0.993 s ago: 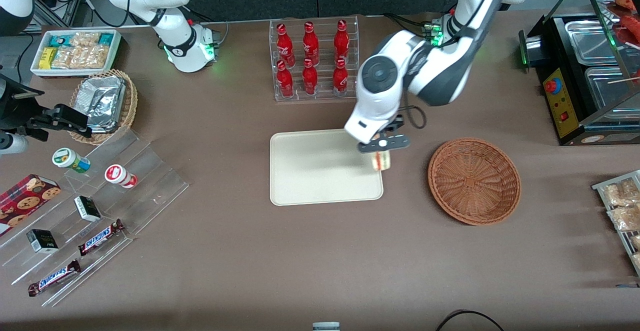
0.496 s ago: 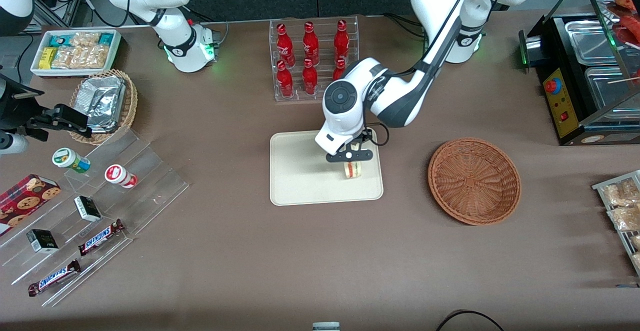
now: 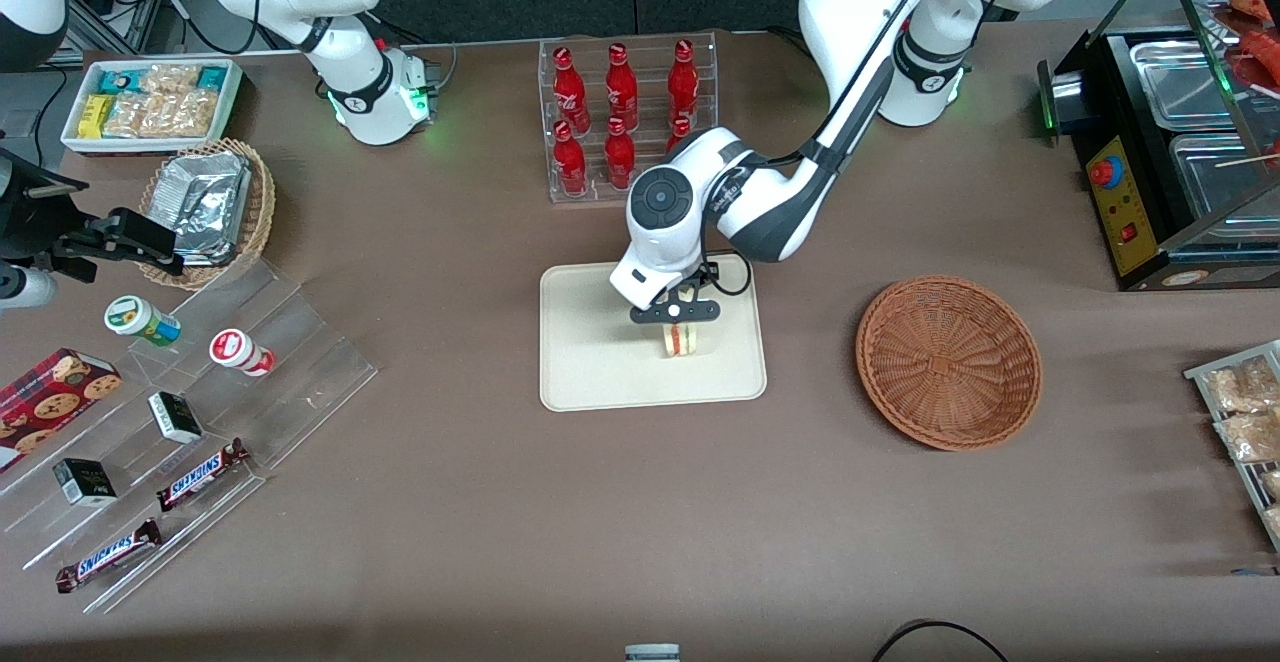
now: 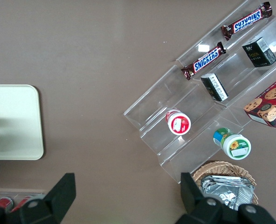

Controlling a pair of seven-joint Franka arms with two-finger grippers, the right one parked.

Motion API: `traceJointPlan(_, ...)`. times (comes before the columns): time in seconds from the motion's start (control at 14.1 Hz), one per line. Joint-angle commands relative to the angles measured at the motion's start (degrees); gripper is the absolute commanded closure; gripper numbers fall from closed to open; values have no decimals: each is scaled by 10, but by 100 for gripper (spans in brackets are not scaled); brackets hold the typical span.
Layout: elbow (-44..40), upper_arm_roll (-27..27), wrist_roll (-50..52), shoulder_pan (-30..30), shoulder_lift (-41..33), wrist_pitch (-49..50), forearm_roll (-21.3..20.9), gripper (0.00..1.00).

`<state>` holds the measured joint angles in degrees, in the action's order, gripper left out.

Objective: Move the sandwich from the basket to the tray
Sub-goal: 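Lower the sandwich onto the tray and open the left gripper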

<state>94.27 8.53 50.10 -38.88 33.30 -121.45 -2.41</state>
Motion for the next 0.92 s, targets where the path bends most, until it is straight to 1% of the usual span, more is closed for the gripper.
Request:
traceJointPlan(0.0,-14,7,24,-6,13,-18,-1,91)
traceJointPlan(0.21,-13,9,35,-7,23,-37,-1,91)
traceJointPlan(0.35,-13,9,40,-25,26,-41,-2,91)
traceJointPlan(0.5,-8,9,40,-27,28,-52,-1,91)
traceJointPlan(0.64,-8,9,40,-28,29,-54,0,87)
traceJointPlan(0.71,-8,9,40,-28,32,-54,0,78)
traceJointPlan(0.78,-8,9,40,-28,33,-54,0,55)
traceJointPlan(0.85,-8,9,39,-28,33,-52,-3,18)
